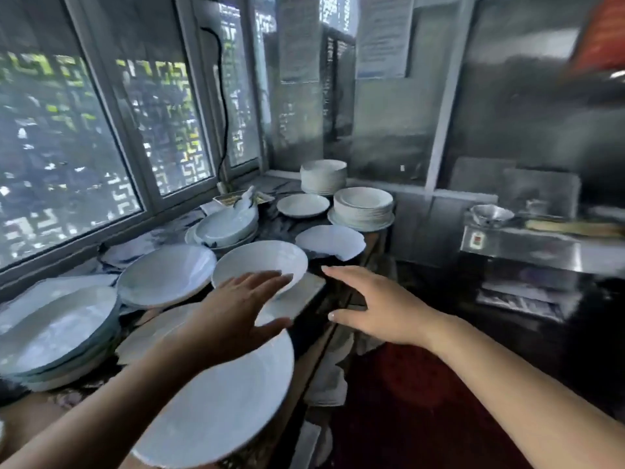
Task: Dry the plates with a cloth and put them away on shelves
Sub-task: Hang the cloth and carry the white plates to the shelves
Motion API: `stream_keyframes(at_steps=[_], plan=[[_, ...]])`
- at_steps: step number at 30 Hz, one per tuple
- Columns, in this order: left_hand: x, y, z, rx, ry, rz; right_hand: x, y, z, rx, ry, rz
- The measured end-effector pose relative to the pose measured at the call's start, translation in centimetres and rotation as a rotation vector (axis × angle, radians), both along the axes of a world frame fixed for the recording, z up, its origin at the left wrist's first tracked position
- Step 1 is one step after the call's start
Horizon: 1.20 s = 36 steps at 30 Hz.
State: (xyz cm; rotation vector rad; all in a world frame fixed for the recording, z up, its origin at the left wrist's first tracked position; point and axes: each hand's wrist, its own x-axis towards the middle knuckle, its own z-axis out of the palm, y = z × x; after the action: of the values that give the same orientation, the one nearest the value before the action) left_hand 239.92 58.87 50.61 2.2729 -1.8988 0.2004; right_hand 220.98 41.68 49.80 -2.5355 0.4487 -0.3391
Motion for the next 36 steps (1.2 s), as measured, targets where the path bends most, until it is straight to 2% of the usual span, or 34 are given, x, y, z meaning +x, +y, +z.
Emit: stream_keyframes(at_steps=[7,14,26,36], plan=[[-8.6,-10.8,-0.6,-0.004,0.034,-0.398,-14.0,-1.1,0.2,-0.038,-0.013,-0.39],[-24.0,-18.2,-1.1,-0.01,0.011,-0.768,-31.3,-0.3,0.4,-0.046,0.05,-0.717],[-61.0,-23.3,-1.1,0.011,0.075,-1.295,-65.5,7.5,0.5,-0.077,0.109,-1.232],[-86.9,-24.1,-2.4,0.044,0.078,-1.655,-83.8,14.9,-1.6,-0.012,0.092,-1.652]])
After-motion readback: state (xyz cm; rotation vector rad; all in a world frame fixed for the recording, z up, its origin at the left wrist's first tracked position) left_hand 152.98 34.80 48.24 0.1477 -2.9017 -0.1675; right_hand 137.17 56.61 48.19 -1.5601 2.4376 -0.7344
